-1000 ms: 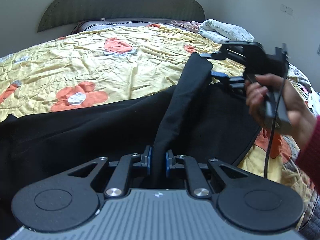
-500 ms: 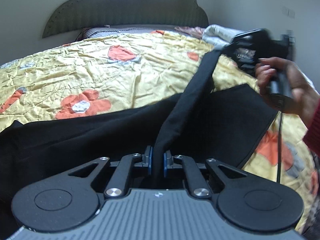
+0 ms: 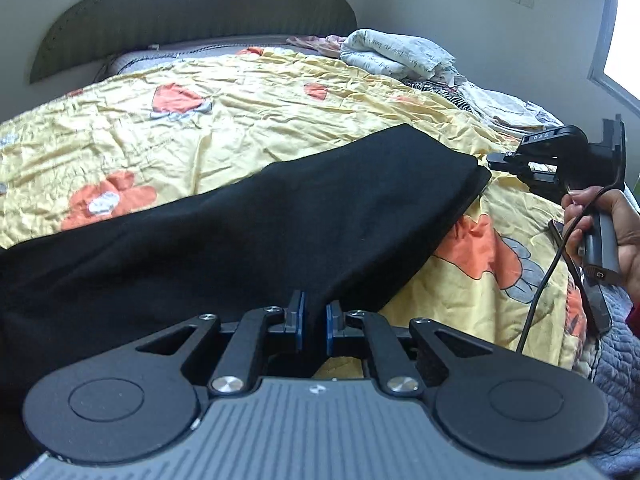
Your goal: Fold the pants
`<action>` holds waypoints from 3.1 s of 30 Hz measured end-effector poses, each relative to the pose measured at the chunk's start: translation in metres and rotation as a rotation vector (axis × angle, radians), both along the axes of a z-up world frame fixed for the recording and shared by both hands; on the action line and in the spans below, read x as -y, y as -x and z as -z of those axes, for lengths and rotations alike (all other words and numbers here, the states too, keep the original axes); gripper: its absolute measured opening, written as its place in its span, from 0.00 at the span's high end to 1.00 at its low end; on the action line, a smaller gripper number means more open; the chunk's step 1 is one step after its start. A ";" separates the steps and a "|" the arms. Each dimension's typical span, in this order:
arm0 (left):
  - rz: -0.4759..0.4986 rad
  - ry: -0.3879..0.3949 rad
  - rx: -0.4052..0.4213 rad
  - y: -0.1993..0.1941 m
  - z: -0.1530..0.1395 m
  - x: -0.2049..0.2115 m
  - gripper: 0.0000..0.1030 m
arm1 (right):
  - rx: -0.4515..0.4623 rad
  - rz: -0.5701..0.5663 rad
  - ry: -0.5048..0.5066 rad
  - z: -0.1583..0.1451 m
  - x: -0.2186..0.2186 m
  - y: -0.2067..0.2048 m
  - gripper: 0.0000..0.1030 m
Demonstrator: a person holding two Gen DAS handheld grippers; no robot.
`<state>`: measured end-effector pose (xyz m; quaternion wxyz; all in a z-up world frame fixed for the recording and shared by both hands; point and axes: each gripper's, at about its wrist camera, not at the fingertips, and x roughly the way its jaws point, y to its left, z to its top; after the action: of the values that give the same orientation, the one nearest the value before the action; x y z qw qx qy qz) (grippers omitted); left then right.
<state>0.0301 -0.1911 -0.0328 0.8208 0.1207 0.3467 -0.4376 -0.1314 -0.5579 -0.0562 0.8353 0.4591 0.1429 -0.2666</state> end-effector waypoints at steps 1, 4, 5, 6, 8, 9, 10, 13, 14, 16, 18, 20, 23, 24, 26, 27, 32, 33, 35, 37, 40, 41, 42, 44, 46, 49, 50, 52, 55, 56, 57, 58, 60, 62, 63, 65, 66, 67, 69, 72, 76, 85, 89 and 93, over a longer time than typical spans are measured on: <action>0.001 -0.004 0.000 0.000 0.001 0.000 0.91 | -0.034 -0.003 0.028 -0.003 -0.003 -0.005 0.96; 0.005 -0.027 0.005 0.002 0.007 0.004 0.91 | -0.110 0.017 0.091 -0.009 -0.007 -0.009 0.95; 0.004 -0.032 0.009 0.003 0.009 0.005 0.91 | -0.103 0.005 0.082 -0.010 -0.006 -0.010 0.95; 0.003 -0.033 0.012 0.003 0.009 0.005 0.91 | -0.074 -0.009 0.056 -0.009 -0.006 -0.009 0.92; -0.004 -0.028 0.007 0.002 0.010 0.004 0.91 | -0.039 -0.035 0.018 -0.008 -0.004 -0.021 0.75; -0.008 -0.027 0.001 0.001 0.010 0.004 0.91 | -0.042 -0.038 0.009 -0.007 -0.006 -0.023 0.56; -0.012 -0.025 -0.007 -0.001 0.010 0.004 0.91 | -0.033 -0.042 0.005 -0.007 -0.007 -0.025 0.46; -0.023 -0.014 -0.037 -0.006 0.010 0.003 0.91 | -0.037 -0.064 0.020 -0.009 -0.011 -0.032 0.33; -0.026 -0.011 -0.045 -0.007 0.010 0.003 0.90 | -0.041 -0.071 0.020 -0.008 -0.012 -0.035 0.33; -0.028 -0.008 -0.054 -0.008 0.010 0.003 0.88 | -0.023 -0.088 0.000 -0.005 -0.012 -0.039 0.34; -0.028 -0.011 -0.048 -0.007 0.010 0.004 0.82 | 0.017 -0.084 -0.023 -0.003 -0.012 -0.039 0.35; -0.026 -0.013 -0.043 -0.006 0.010 0.005 0.80 | 0.043 -0.082 -0.009 -0.005 -0.016 -0.036 0.35; -0.024 -0.015 -0.039 -0.005 0.010 0.006 0.78 | 0.037 -0.067 -0.058 0.000 -0.015 -0.036 0.35; -0.024 -0.014 -0.039 -0.005 0.010 0.006 0.78 | 0.057 -0.072 -0.089 0.004 -0.014 -0.035 0.35; -0.026 -0.012 -0.040 -0.005 0.010 0.006 0.79 | 0.104 -0.078 -0.146 0.013 -0.013 -0.034 0.35; -0.028 -0.012 -0.039 -0.005 0.010 0.007 0.78 | 0.120 -0.081 -0.160 0.017 -0.013 -0.036 0.36; -0.038 -0.018 -0.024 -0.003 0.011 0.008 0.78 | 0.127 -0.015 -0.140 0.027 -0.006 -0.052 0.62; -0.042 -0.019 -0.022 -0.003 0.010 0.008 0.78 | 0.120 0.001 -0.149 0.029 -0.003 -0.054 0.76; -0.046 -0.018 -0.021 -0.003 0.010 0.008 0.79 | 0.108 0.031 -0.170 0.034 0.002 -0.054 0.94; -0.047 -0.013 -0.018 -0.002 0.008 0.007 0.83 | 0.116 0.058 -0.161 0.033 0.002 -0.047 0.96; -0.034 -0.012 0.005 0.003 0.003 0.008 0.84 | 0.110 0.060 -0.053 0.017 -0.005 -0.032 0.96; -0.025 -0.016 0.015 0.005 0.002 0.008 0.84 | 0.106 0.055 -0.023 0.012 -0.007 -0.027 0.96; -0.018 -0.022 0.022 0.007 0.002 0.010 0.84 | 0.091 0.047 0.003 0.009 -0.008 -0.024 0.96; -0.013 -0.038 0.024 0.008 0.007 0.013 0.84 | 0.061 0.040 0.014 0.010 -0.005 -0.022 0.96; -0.016 -0.050 0.012 0.006 0.013 0.014 0.84 | 0.037 0.018 -0.012 0.018 0.000 -0.025 0.96; -0.003 -0.046 0.009 0.007 0.010 0.011 0.83 | -0.016 0.009 -0.024 0.025 0.001 -0.030 0.96; 0.007 -0.046 0.006 0.007 0.009 0.010 0.77 | -0.030 0.006 -0.012 0.023 0.000 -0.030 0.94; 0.015 -0.040 -0.003 0.007 0.008 0.008 0.77 | -0.066 0.029 0.027 0.014 -0.004 -0.029 0.90; 0.023 -0.034 -0.015 0.008 0.007 0.006 0.75 | -0.198 0.151 0.263 -0.018 -0.032 -0.036 0.79; 0.024 -0.032 -0.017 0.009 0.006 0.006 0.74 | -0.223 0.126 0.376 -0.030 -0.044 -0.043 0.79; 0.026 -0.030 -0.019 0.010 0.006 0.007 0.74 | -0.213 0.037 0.469 -0.041 -0.059 -0.055 0.79; 0.028 -0.029 -0.021 0.011 0.005 0.007 0.74 | -0.191 -0.099 0.528 -0.049 -0.073 -0.069 0.79; 0.038 -0.029 -0.029 0.012 0.003 0.008 0.73 | -0.175 -0.394 0.573 -0.060 -0.102 -0.104 0.79; 0.048 -0.028 -0.036 0.013 0.001 0.007 0.70 | -0.169 -0.684 0.525 -0.062 -0.130 -0.142 0.79; 0.053 -0.026 -0.039 0.014 0.000 0.006 0.68 | -0.171 -0.811 0.500 -0.059 -0.142 -0.158 0.79; 0.061 -0.027 -0.045 0.015 -0.002 0.003 0.64 | -0.225 -1.018 0.500 -0.048 -0.176 -0.185 0.79; 0.064 -0.027 -0.049 0.016 -0.003 0.001 0.61 | -0.268 -1.087 0.513 -0.041 -0.188 -0.198 0.79; 0.066 -0.025 -0.052 0.016 -0.005 -0.001 0.60 | -0.313 -1.132 0.530 -0.033 -0.199 -0.210 0.79; 0.067 -0.018 -0.059 0.017 -0.009 -0.004 0.52 | -0.352 -1.126 0.550 -0.022 -0.208 -0.229 0.82; 0.053 0.006 -0.065 0.016 -0.017 -0.010 0.45 | -0.315 -0.920 0.530 -0.030 -0.190 -0.246 0.81; -0.002 0.049 -0.054 0.006 -0.029 -0.024 0.36 | -0.219 -0.969 0.460 -0.047 -0.179 -0.231 0.79; -0.235 0.031 -0.104 -0.043 -0.023 -0.037 0.33 | -0.286 -0.849 0.503 -0.029 -0.194 -0.239 0.76; -0.283 0.023 -0.118 -0.058 -0.017 -0.041 0.32 | -0.234 -1.035 0.487 -0.032 -0.210 -0.221 0.72; -0.316 -0.029 -0.138 -0.072 0.001 -0.029 0.32 | -0.308 -0.879 0.552 -0.019 -0.205 -0.212 0.68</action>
<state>0.1018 -0.1624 -0.0342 0.8519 0.0461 0.4231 -0.3052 0.0810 -0.3532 -0.0369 0.9270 0.0752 0.3671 0.0162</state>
